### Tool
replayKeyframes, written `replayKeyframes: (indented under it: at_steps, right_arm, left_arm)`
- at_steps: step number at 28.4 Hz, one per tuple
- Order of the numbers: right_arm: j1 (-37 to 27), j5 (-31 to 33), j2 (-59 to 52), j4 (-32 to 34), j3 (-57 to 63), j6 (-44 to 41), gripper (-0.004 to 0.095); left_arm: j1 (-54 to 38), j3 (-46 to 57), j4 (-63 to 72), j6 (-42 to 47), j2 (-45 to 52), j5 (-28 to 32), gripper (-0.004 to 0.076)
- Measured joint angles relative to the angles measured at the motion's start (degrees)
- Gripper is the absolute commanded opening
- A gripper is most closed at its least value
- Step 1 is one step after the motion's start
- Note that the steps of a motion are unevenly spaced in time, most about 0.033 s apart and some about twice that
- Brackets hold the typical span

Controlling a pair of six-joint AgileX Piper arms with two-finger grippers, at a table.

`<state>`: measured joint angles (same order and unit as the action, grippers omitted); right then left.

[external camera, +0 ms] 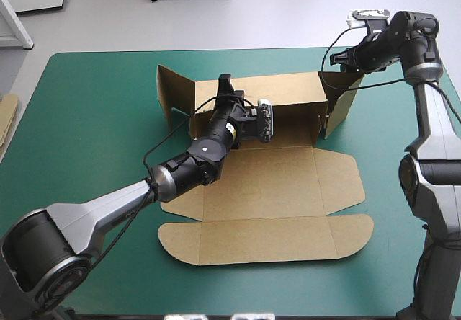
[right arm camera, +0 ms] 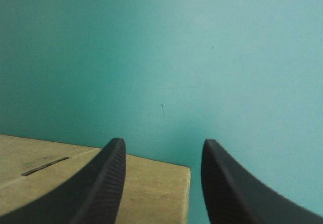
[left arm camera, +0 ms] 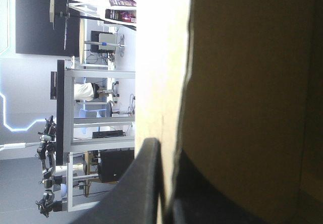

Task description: Fold the box

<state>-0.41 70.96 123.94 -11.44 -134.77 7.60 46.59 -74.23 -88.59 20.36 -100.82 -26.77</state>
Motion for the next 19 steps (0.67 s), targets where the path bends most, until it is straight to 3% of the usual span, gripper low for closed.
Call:
replayKeyframes:
  at_steps: [5, 19]
  right_arm:
    - [-0.1, 0.0, -0.5, -1.8, 1.4, 1.2, 0.0353]
    - [-0.1, -0.4, -3.6, -4.1, 5.7, 4.1, 0.0351]
  left_arm:
    - [0.0, 0.0, 0.0, 0.0, 0.0, 0.0, -0.0008]
    - [0.0, 0.0, 0.0, 0.0, 0.0, -0.1, -0.0008]
